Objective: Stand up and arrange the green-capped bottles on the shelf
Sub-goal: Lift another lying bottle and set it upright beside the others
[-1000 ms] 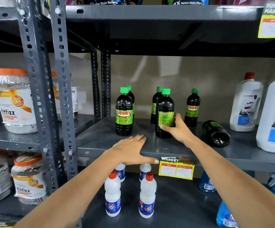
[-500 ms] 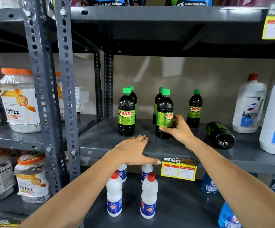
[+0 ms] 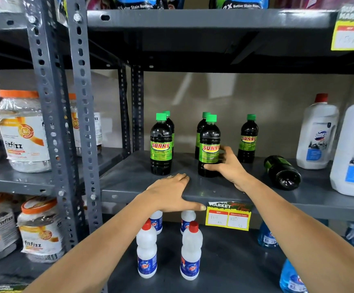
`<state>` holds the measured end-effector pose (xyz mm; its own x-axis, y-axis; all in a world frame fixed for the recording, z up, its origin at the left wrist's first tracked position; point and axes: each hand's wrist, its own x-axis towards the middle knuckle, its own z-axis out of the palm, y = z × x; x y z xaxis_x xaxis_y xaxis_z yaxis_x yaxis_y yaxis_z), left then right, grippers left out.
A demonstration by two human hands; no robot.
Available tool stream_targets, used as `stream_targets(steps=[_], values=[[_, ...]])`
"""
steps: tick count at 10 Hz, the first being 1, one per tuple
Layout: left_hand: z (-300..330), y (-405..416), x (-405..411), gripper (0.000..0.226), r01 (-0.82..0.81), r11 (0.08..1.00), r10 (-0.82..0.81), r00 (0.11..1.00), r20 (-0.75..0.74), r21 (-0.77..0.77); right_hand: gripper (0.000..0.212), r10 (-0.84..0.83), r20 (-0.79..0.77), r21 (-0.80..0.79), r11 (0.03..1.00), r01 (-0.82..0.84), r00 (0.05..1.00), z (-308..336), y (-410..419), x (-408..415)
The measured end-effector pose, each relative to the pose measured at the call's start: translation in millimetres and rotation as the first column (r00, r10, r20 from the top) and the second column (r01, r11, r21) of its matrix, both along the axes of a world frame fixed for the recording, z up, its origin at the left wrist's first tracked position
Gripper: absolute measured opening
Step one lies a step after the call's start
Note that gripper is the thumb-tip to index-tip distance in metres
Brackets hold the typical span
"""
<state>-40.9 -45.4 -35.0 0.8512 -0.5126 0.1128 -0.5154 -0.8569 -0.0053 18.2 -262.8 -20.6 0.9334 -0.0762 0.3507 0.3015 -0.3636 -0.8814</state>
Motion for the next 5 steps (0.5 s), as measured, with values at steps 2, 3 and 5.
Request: stream_targets(steps=[2, 3, 5], values=[[3, -1, 0, 0.122, -0.004, 1.0, 0.004, 0.998, -0.056, 0.006, 0.085, 0.0, -0.005, -0.085, 0.996, -0.001, 1.0, -2, 1, 2], [7, 1, -2, 0.13, 0.009, 1.0, -0.008, 0.992, -0.125, 0.008, 0.087, -0.015, 0.012, -0.12, 0.993, 0.016, 1.0, -3, 1, -3], [7, 3, -5, 0.132, 0.042, 0.993, -0.058, 0.988, -0.145, -0.109, 0.1, 0.001, 0.029, -0.175, 0.985, 0.005, 1.0, 7, -5, -16]])
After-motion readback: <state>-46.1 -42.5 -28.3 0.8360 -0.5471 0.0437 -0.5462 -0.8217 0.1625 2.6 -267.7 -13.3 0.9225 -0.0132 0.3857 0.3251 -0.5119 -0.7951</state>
